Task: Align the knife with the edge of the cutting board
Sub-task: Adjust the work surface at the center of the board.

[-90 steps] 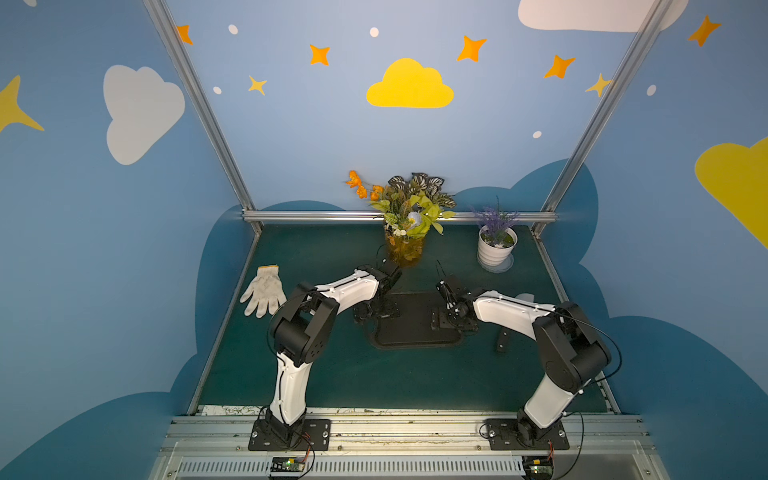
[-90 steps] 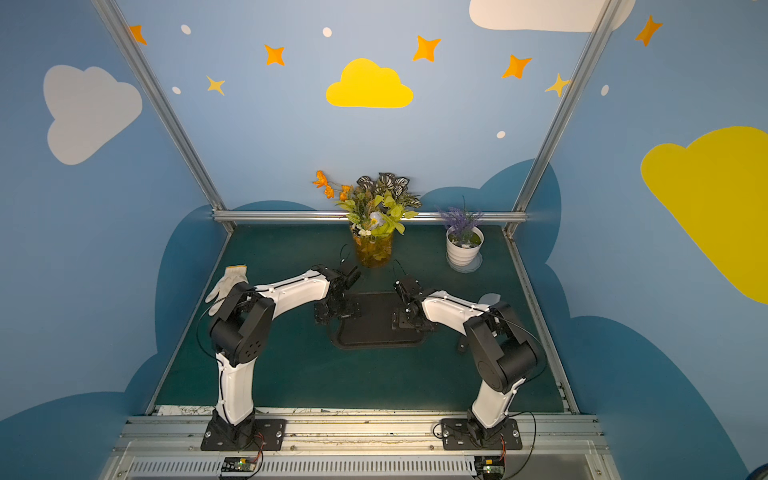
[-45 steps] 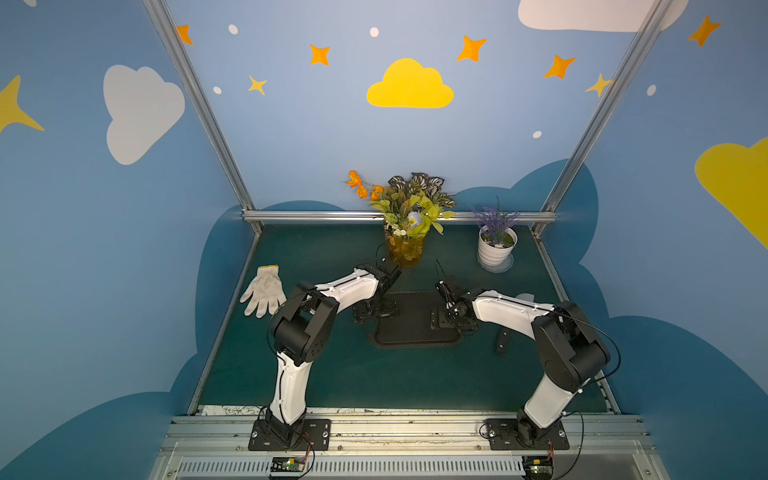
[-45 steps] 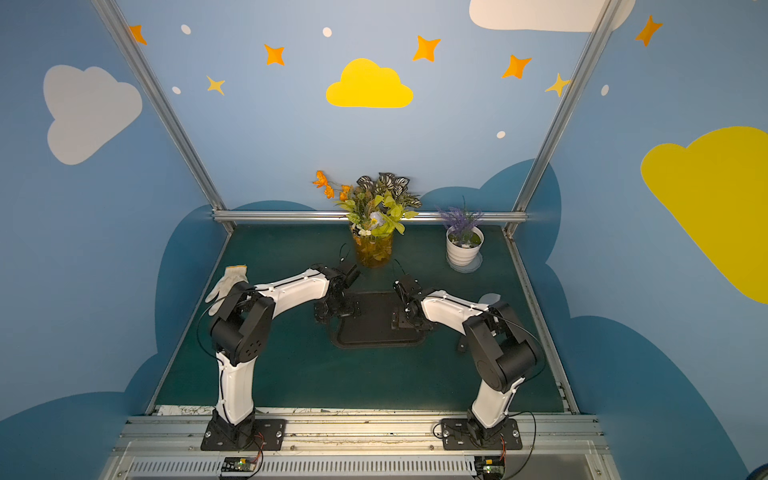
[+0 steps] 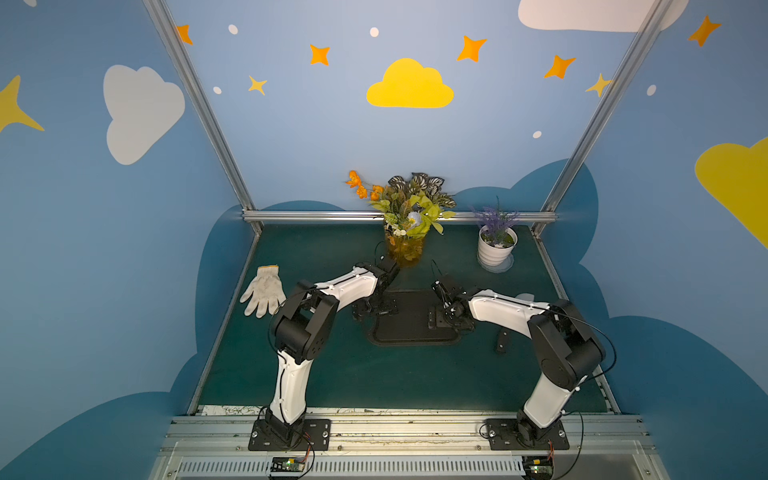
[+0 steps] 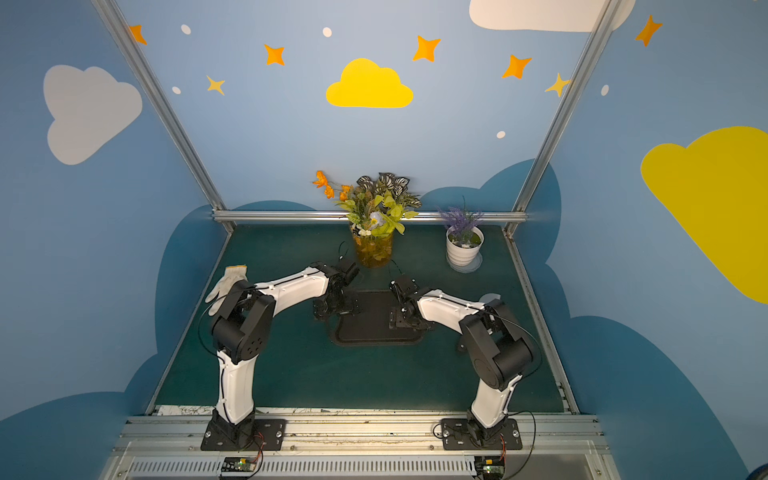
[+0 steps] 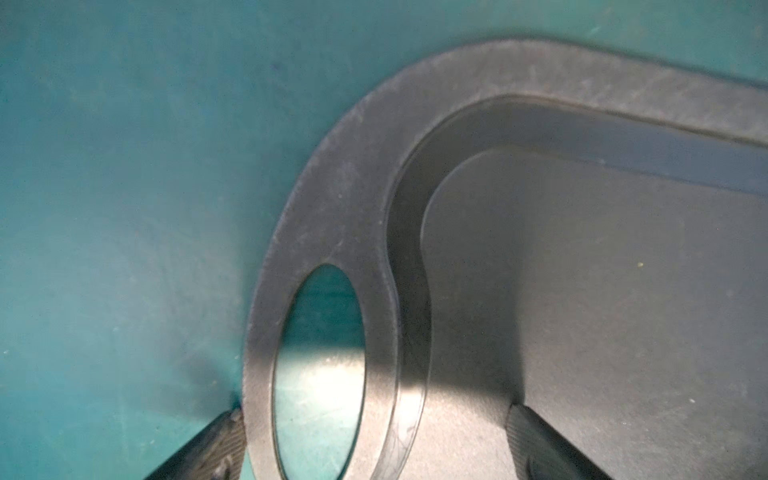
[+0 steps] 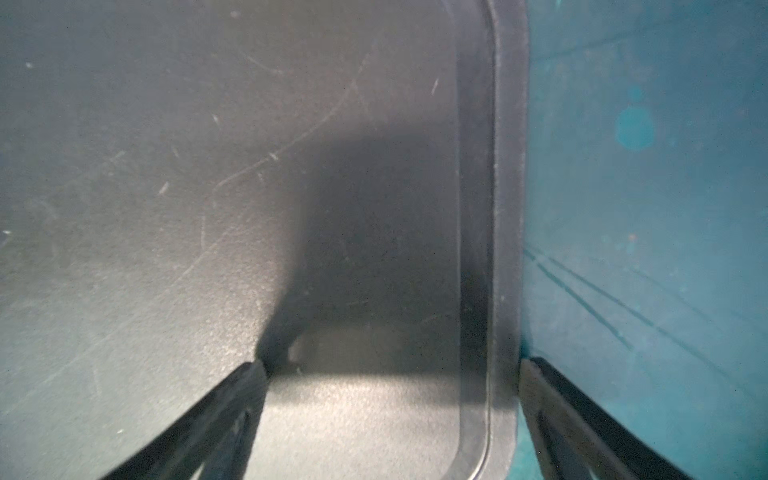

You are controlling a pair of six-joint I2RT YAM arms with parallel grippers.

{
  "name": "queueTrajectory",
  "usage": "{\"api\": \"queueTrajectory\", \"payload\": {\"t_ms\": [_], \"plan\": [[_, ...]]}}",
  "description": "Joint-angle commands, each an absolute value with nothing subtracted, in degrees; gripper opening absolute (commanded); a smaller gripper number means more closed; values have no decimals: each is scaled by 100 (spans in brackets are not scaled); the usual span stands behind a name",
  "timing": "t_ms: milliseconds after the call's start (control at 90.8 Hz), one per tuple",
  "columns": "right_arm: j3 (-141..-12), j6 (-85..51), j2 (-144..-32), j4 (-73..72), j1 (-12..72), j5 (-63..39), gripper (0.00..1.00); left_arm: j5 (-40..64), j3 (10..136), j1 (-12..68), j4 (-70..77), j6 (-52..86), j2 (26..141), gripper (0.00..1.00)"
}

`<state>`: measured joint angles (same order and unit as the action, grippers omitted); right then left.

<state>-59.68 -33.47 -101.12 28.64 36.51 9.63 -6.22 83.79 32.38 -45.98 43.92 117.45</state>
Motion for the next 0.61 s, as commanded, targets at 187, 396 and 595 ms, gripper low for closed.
{"api": "queueTrajectory", "payload": {"t_ms": [187, 396, 595], "plan": [[-6151, -3423, -10213, 2522, 3823, 616, 98, -384, 8464, 3262, -4236, 4351, 11918, 100], [-6165, -3499, -10190, 2530, 3825, 608, 98, -387, 8464, 3261, -4236, 4368, 11907, 100], [-6161, -3558, -10160, 2527, 3832, 601, 98, -388, 8496, 3262, -4236, 4377, 11941, 100]]}}
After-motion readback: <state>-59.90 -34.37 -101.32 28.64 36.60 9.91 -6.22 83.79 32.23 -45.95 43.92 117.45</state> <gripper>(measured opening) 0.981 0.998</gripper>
